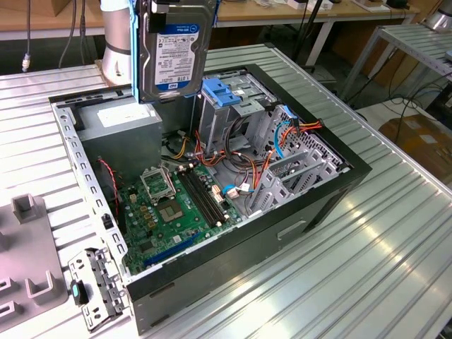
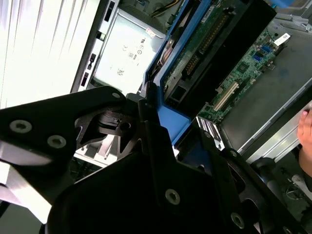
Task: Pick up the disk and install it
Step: 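Insert the disk into the insertion slot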
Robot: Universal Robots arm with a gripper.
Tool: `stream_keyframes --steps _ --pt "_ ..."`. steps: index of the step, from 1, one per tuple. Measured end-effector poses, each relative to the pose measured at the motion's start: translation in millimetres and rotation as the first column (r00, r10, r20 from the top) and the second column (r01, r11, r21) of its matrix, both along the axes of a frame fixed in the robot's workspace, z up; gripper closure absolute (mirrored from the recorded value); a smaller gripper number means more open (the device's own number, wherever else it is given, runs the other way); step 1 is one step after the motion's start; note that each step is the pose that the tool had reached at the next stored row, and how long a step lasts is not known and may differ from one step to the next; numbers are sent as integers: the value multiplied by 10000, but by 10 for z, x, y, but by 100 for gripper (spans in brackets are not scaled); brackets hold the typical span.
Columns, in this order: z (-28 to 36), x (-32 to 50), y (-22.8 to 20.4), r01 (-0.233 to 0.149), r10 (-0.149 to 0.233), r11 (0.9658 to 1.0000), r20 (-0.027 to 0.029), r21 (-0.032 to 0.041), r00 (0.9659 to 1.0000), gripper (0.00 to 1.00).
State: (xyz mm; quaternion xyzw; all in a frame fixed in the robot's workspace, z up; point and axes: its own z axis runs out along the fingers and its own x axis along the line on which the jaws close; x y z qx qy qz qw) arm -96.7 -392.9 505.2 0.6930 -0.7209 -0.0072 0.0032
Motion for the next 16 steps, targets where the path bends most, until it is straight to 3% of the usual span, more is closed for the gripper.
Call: stream_keyframes --steps 3,12,16 --pt "0 0 -12 0 0 10000 0 0 10000 63" --pt "0 0 -119 0 0 10000 0 0 10000 63" --pt "0 0 -194 0 0 10000 0 0 10000 63"
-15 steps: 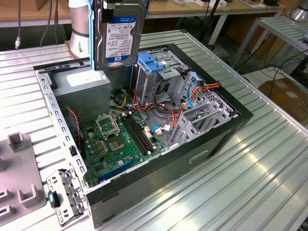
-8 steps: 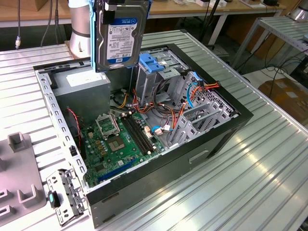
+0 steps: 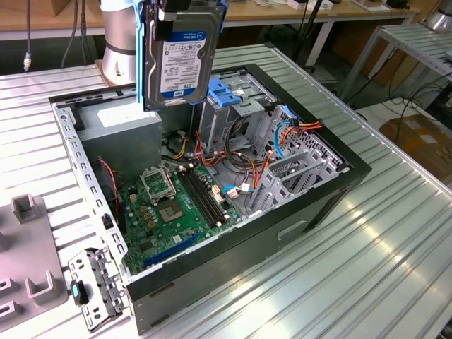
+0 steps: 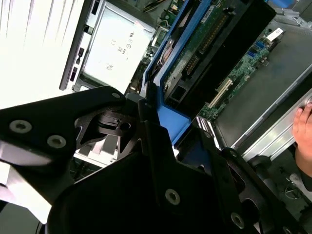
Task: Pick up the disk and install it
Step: 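Insert the disk into the insertion slot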
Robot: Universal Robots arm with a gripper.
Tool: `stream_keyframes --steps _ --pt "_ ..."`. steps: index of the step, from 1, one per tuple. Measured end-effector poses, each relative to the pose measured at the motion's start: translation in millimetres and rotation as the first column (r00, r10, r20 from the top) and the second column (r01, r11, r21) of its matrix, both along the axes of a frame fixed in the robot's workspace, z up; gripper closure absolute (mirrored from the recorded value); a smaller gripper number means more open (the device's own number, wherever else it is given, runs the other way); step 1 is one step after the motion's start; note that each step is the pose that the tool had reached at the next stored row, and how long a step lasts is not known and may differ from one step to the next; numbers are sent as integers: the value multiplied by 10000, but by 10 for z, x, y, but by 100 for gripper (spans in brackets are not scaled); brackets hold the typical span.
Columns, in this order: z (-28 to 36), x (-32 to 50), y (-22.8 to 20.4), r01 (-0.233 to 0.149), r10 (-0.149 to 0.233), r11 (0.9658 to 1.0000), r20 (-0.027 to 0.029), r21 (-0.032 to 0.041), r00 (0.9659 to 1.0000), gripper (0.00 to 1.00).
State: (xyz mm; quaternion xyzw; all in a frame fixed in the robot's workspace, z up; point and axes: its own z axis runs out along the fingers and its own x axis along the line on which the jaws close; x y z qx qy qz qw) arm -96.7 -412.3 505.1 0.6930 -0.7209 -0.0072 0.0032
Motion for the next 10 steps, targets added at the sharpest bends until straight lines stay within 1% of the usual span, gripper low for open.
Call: stream_keyframes --steps 4,5,6,10 --pt "0 0 -37 0 0 10000 0 1 10000 63" --pt "0 0 -53 1 -1 10000 0 0 10000 63" --pt "0 0 -79 1 -1 10000 1 1 10000 63" --pt "0 0 -135 1 -1 10000 0 0 10000 63"
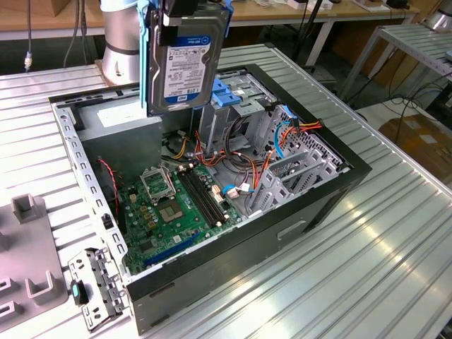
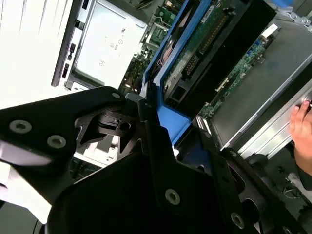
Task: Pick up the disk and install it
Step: 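Insert the disk into the insertion slot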
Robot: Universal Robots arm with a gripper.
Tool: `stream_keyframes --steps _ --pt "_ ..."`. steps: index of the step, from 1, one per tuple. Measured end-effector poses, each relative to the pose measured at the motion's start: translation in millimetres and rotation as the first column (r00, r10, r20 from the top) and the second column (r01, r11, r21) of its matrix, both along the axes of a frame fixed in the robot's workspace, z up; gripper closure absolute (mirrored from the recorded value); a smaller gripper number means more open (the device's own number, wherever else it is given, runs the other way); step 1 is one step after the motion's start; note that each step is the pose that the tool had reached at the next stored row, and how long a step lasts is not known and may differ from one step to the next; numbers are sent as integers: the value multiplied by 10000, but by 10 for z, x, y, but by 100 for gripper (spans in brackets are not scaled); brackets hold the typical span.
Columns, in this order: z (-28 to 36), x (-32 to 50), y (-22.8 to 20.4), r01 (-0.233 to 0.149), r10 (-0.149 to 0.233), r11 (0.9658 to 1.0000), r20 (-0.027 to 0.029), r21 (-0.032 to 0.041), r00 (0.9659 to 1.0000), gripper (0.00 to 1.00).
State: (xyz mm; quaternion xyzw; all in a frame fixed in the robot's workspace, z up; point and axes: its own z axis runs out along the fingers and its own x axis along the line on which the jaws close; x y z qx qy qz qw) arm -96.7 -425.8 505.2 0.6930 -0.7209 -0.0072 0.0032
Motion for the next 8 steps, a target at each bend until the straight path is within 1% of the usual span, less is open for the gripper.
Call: stream_keyframes --steps 4,5,8 --pt "-1 0 -87 0 0 10000 1 1 10000 63" --pt "-1 0 -114 -1 1 10000 1 1 10000 63" --pt "0 0 -165 0 0 10000 0 0 10000 63"
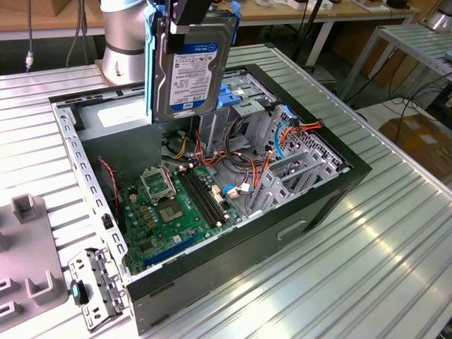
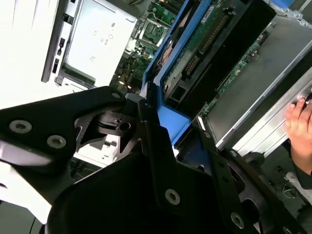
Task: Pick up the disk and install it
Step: 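Insert the disk into the insertion slot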
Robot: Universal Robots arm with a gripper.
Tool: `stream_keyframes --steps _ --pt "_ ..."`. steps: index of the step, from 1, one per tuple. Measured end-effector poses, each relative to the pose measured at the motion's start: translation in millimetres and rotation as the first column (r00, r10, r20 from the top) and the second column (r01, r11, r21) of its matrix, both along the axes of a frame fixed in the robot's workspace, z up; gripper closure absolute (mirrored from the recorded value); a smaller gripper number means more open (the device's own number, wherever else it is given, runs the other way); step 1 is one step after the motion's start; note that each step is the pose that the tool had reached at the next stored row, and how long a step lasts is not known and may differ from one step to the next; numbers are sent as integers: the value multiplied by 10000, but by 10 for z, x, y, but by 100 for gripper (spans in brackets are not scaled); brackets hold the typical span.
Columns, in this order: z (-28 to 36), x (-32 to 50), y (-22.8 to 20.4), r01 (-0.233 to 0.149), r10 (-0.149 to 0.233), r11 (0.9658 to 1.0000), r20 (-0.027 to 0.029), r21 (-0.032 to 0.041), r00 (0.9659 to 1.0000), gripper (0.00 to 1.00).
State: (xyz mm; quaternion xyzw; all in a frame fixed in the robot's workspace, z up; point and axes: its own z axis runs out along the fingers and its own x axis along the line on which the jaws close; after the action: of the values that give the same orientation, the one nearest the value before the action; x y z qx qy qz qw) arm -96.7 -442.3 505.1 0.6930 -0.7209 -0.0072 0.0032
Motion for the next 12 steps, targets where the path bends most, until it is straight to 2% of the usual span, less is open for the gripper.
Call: stream_keyframes --steps 3,8,12 --pt "0 0 -61 0 0 10000 1 -1 10000 63" --pt "0 0 -133 0 0 10000 0 -2 10000 63" --pt "-1 0 -218 0 0 10000 0 -2 10000 63"
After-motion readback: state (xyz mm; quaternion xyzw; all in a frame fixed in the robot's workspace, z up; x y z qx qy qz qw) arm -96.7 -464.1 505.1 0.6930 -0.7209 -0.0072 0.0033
